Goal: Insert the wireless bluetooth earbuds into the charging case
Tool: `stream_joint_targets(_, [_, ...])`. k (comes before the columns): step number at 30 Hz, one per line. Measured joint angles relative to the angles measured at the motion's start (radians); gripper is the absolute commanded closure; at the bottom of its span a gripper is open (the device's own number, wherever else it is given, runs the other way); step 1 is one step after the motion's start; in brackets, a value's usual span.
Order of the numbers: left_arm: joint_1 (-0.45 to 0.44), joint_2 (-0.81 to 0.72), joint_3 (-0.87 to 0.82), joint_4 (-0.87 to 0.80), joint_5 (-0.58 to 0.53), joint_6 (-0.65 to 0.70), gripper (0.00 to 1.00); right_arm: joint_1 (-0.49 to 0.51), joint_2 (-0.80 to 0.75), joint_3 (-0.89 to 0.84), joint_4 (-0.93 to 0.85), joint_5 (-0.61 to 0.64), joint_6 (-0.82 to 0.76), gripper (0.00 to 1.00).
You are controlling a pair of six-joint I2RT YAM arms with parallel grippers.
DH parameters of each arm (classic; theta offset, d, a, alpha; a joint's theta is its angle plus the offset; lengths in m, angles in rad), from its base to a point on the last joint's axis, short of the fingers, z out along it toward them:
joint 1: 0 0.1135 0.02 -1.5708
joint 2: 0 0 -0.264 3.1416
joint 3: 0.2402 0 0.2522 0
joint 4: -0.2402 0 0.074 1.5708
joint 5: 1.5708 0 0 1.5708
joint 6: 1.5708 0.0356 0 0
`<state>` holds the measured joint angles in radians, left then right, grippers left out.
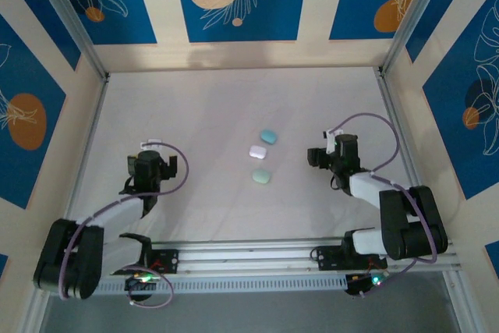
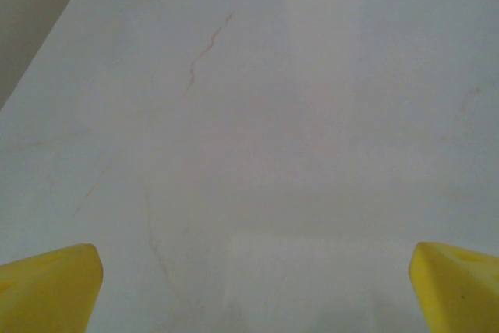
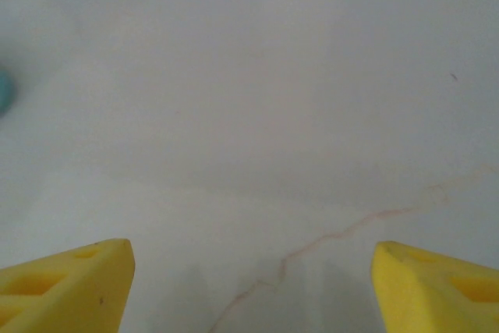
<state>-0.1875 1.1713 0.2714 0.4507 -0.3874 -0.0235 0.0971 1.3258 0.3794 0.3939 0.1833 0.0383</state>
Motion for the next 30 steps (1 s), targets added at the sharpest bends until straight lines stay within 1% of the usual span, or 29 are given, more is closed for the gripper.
stream_joint_targets(2, [0.032,0.074,-0.006,0.131,0.041,0.006,0.0,-0.032,-0.008,-0.034,0.08,-0.081,-0.019,0.2])
stream_joint_targets(4, [0.051,0.147,-0.003,0.241,0.085,0.022,0.0,-0.069,-0.006,-0.032,0.134,-0.15,-0.025,0.21])
stream_joint_targets(8, [0.094,0.272,0.016,0.388,0.187,0.034,0.0,-0.125,0.035,0.019,0.205,-0.26,-0.014,0.21])
stream_joint_targets(11, [0.112,0.314,0.019,0.44,0.228,0.034,0.0,-0.137,0.057,0.026,0.242,-0.303,-0.006,0.18])
stream_joint_targets(12, [0.114,0.327,0.019,0.467,0.227,0.031,0.0,-0.128,0.084,0.014,0.308,-0.286,-0.005,0.11])
stream_joint_targets(13, [0.116,0.344,0.022,0.492,0.223,0.029,0.0,-0.117,0.117,0.017,0.336,-0.265,0.001,0.0])
stream_joint_targets(16, [0.113,0.383,0.046,0.496,0.2,0.03,0.0,-0.093,0.198,0.019,0.351,-0.187,0.031,0.01])
stream_joint_targets(20, [0.111,0.386,0.06,0.502,0.183,0.031,0.0,-0.087,0.205,0.019,0.371,-0.11,0.048,0.01])
stream_joint_targets(24, [0.111,0.386,0.062,0.507,0.177,0.031,0.0,-0.085,0.204,0.019,0.386,-0.08,0.052,0.01])
stream_joint_targets(30, [0.111,0.386,0.07,0.504,0.192,0.034,0.0,-0.084,0.204,0.019,0.388,-0.076,0.052,0.01])
